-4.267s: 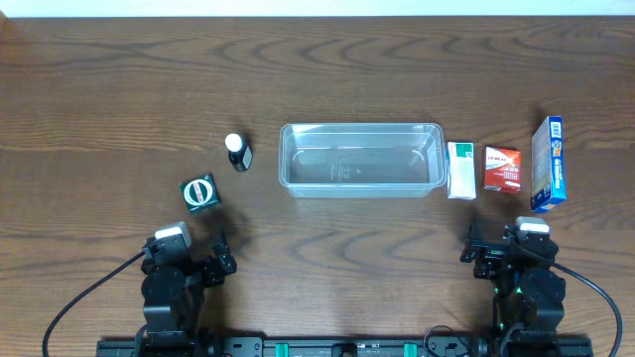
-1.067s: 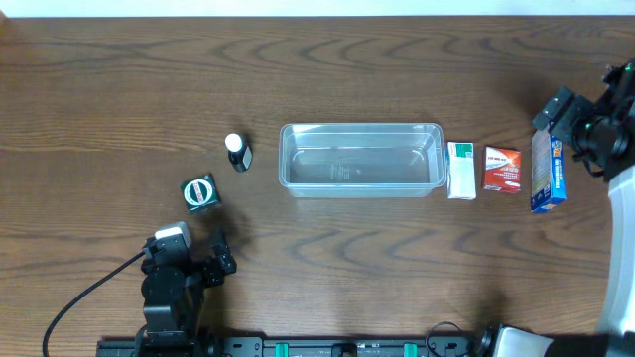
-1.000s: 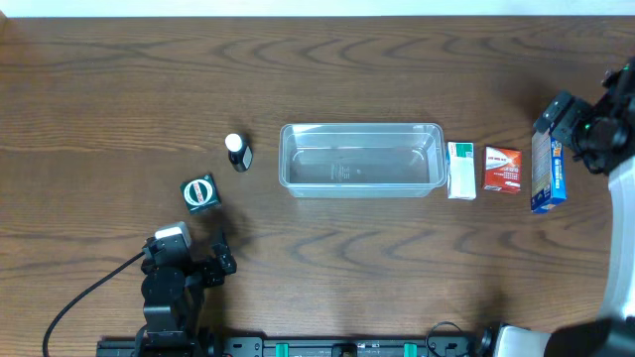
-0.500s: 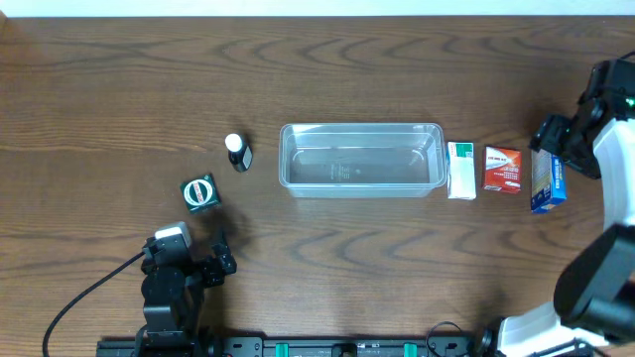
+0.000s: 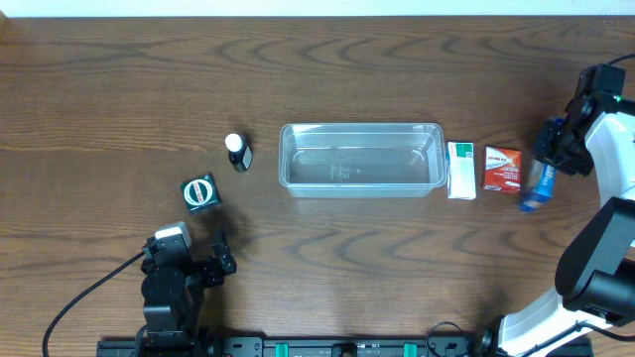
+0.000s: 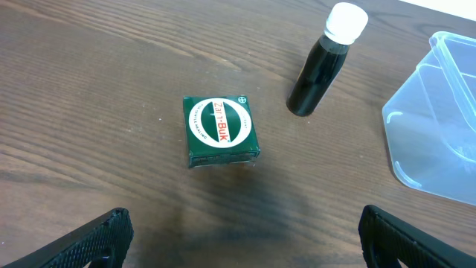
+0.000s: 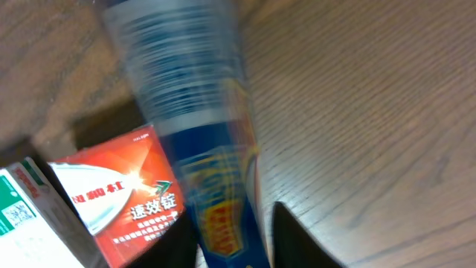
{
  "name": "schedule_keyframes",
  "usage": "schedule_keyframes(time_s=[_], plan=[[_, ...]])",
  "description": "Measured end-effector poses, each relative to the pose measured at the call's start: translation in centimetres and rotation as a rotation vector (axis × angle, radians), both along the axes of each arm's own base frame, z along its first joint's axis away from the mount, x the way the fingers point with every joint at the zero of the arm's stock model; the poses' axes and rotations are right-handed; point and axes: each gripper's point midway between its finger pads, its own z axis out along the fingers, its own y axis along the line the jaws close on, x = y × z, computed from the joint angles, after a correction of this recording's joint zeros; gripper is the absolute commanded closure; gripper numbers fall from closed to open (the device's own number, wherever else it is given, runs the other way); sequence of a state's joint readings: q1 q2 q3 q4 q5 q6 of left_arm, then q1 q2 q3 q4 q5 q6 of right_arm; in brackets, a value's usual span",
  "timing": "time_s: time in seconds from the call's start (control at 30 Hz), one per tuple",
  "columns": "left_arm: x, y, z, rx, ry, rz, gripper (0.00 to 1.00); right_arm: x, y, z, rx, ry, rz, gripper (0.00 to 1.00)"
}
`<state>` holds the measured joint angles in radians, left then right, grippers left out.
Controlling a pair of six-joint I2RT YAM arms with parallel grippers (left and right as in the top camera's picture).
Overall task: Pack container
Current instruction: 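Reach the right gripper to the tall blue box and grasp it, then lift the blue box with the right gripper and carry it over the container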
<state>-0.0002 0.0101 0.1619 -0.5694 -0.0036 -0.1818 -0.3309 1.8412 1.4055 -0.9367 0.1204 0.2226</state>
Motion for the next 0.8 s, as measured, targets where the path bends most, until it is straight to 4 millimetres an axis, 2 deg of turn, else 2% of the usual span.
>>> schedule_keyframes(time_s=[0.07,0.2,0.3,0.4,0.47,0.53,0.6,0.67,0.73,0.8], plan=[[0.0,0.0,0.0,0.0,0.0,0.0,0.02,-0.1,-0.1,0.0,-0.003,0.005,-0.002,0.84],[0.0,0.0,0.0,0.0,0.0,0.0,0.02,-0.3,0.1,0.3,0.001,0.009,-0.003,0.85],[0.0,0.0,0.0,0.0,0.0,0.0,0.02,0.1,0.3,1.8,0.012,-0.025,0.002,0.87],[0.0,0.0,0.0,0.0,0.0,0.0,0.02,1.8,1.0,5.6,0.031,-0.144,0.025,0.99],[0.0,0.0,0.0,0.0,0.0,-0.001,0.02,3.1,2.0,9.5,0.042,-0.261,0.054,0.99],[0.0,0.0,0.0,0.0,0.0,-0.001,0.02,4.1,3.8,13.6,0.052,-0.379,0.107,0.99],[0.0,0.0,0.0,0.0,0.0,0.0,0.02,4.9,6.6,17.6,0.06,-0.499,0.199,0.99],[0.0,0.0,0.0,0.0,0.0,0.0,0.02,5.1,10.7,20.6,0.083,-0.582,0.34,0.99],[0.0,0.0,0.0,0.0,0.0,0.0,0.02,4.8,14.7,21.7,0.105,-0.607,0.49,0.99],[0.0,0.0,0.0,0.0,0.0,0.0,0.02,4.1,19.2,21.5,0.113,-0.589,0.689,0.99]])
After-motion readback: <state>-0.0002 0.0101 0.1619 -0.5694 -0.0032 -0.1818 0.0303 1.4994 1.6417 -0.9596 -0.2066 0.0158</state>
